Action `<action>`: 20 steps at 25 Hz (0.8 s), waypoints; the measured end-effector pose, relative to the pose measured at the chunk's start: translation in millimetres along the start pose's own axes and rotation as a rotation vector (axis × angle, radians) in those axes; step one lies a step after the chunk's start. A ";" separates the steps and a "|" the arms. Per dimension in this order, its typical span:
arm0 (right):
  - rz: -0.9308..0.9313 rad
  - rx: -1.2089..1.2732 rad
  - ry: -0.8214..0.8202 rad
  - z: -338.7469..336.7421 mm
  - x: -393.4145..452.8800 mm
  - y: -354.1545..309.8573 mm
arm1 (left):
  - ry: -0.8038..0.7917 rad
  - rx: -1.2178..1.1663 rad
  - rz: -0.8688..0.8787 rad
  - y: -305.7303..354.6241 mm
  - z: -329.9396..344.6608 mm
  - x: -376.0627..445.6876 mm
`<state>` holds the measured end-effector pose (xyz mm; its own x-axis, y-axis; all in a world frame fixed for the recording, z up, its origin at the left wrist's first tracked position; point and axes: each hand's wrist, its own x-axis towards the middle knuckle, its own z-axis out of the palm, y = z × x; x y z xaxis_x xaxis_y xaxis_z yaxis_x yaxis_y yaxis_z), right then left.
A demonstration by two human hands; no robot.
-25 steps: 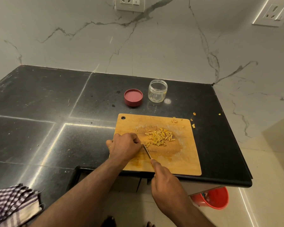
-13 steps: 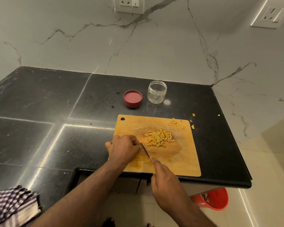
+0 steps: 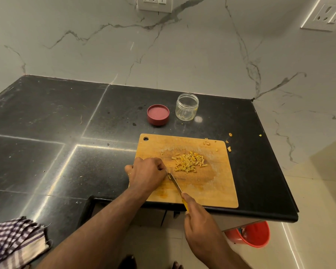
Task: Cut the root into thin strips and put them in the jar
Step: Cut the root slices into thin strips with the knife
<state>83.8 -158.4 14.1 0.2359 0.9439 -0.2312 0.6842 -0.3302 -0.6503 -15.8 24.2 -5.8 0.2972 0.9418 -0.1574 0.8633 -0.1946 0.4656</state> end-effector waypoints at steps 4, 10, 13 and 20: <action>-0.012 -0.011 0.019 -0.8 9.1 -2.7 | -0.041 0.002 0.009 -0.7 -5.9 2.1; -0.070 -0.145 0.010 5.6 11.4 5.4 | -0.051 -0.011 0.011 1.7 -5.7 0.2; -0.088 -0.147 0.003 6.2 11.8 9.4 | -0.062 0.004 -0.013 5.9 -9.2 1.8; -0.060 -0.068 0.011 -3.8 8.1 6.5 | -0.138 0.037 -0.080 10.1 -10.6 11.3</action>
<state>92.7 -152.9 10.8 0.2004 0.9622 -0.1846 0.7426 -0.2721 -0.6120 -8.0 35.8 6.3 0.2780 0.9085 -0.3121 0.9003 -0.1331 0.4145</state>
